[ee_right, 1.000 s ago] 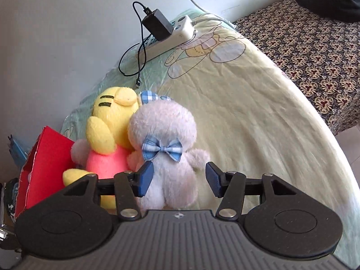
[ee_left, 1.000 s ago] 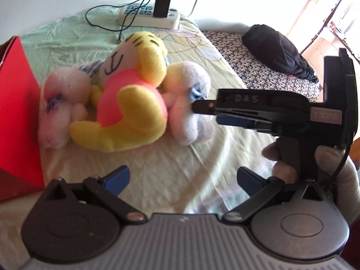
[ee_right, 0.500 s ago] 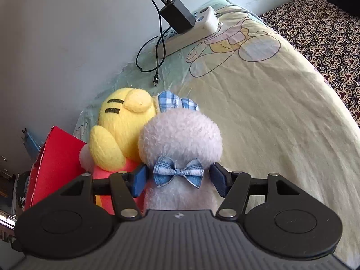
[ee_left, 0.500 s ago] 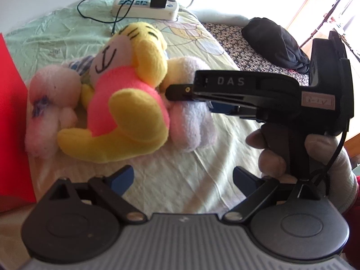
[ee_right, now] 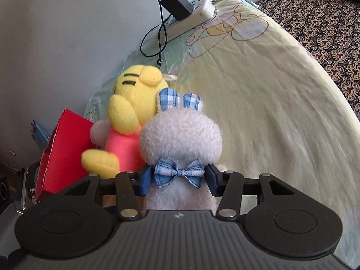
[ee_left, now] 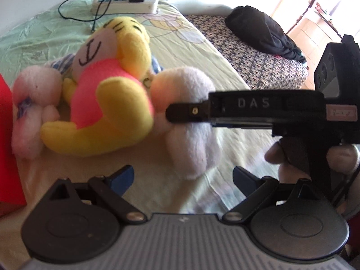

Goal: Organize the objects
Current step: 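Close the right gripper on the white bunny and lift it, then carry the white bunny with the right gripper over the red box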

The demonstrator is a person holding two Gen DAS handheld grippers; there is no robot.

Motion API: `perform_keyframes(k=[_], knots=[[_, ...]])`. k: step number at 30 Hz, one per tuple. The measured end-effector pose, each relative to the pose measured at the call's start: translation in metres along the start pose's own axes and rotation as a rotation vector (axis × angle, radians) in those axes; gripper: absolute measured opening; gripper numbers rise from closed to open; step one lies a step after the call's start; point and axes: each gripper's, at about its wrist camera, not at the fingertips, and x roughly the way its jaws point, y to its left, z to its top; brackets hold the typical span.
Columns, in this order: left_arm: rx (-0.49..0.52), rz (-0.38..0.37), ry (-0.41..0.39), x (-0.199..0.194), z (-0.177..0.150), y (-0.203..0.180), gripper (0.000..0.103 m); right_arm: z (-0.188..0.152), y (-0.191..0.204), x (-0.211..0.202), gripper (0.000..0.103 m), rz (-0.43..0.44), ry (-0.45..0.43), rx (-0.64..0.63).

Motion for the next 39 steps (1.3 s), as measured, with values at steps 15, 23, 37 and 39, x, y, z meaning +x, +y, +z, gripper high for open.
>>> perform_keyframes(k=[15,23,37,39], knots=[[0.052,-0.037,0.063,0.006,-0.040,-0.013,0.072,-0.055,0.013,-0.024,0.057,0.023,0.117,-0.014],[0.058,-0.022,0.037,0.002,-0.040,-0.016,0.060,-0.056,0.018,-0.021,0.053,0.011,0.114,0.002],[0.053,0.050,-0.030,-0.042,-0.078,0.008,0.060,-0.088,0.070,-0.012,0.049,0.062,0.129,-0.134],[0.048,0.071,-0.045,-0.052,-0.084,0.015,0.060,-0.091,0.081,-0.007,0.049,0.078,0.137,-0.149]])
